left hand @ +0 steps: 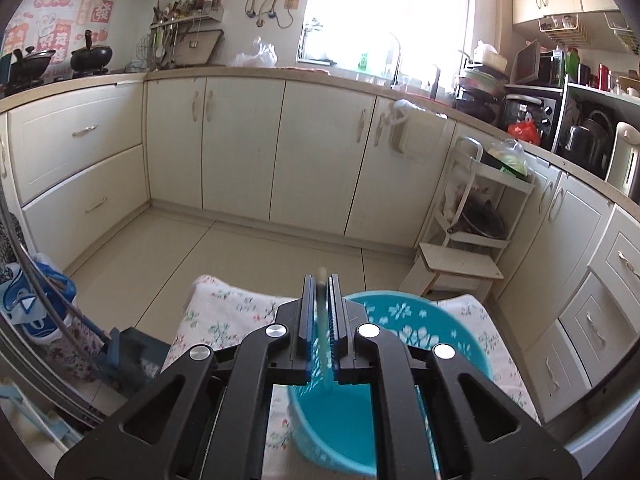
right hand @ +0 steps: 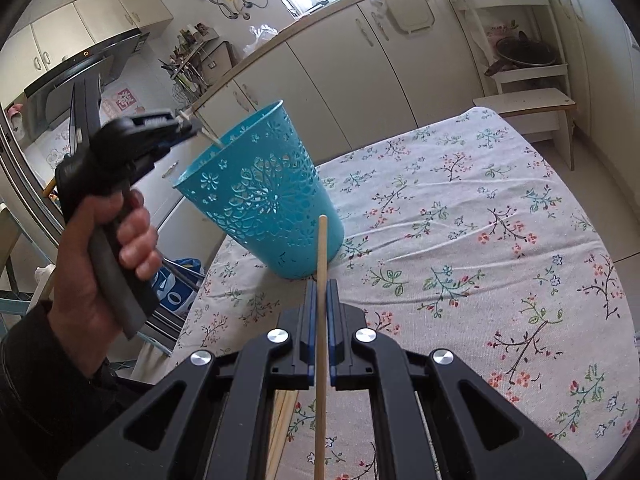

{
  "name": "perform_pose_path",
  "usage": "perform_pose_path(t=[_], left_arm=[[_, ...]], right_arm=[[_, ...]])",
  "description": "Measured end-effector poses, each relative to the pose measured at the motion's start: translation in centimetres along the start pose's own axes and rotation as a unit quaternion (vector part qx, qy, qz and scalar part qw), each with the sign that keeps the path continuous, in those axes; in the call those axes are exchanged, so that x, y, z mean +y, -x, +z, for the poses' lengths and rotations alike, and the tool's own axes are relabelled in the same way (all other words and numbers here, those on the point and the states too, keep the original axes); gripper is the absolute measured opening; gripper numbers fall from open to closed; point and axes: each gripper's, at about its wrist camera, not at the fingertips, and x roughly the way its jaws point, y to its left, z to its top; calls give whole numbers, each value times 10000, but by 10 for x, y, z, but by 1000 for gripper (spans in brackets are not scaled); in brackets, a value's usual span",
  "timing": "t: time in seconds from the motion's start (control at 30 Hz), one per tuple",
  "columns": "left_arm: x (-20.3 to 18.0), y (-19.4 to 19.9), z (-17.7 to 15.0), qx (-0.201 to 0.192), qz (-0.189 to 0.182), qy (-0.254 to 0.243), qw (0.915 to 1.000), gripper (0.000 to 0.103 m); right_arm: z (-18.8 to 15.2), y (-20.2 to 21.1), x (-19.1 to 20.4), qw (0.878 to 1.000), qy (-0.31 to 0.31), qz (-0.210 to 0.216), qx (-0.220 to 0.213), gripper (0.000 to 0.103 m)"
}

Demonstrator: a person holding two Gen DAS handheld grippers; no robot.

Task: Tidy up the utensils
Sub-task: 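Lift the stick with the right gripper and carry it over the basket, then open the right gripper to drop the stick into the teal basket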

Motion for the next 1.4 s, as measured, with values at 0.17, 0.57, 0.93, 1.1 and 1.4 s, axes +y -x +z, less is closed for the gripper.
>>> perform_pose_path(t=[0.17, 0.57, 0.93, 1.1, 1.4], left_arm=[[23, 30, -12, 76, 1, 80, 9999, 29], [80, 111, -45, 85, -13, 541, 9985, 48], [82, 135, -90, 380, -90, 507, 9979, 52], [73, 140, -96, 430, -9, 278, 9987, 52], [81, 153, -105, 447, -59, 432, 9980, 53]], right_arm=[[10, 13, 10, 9995, 33, 199, -235, 5], [98, 33, 66, 9875, 18, 920, -1277, 5], [188, -17, 107, 9668, 140, 347, -2529, 6], [178, -58, 98, 9752, 137, -169, -2204, 6], [130, -73, 112, 9804, 852, -510, -1699, 20]])
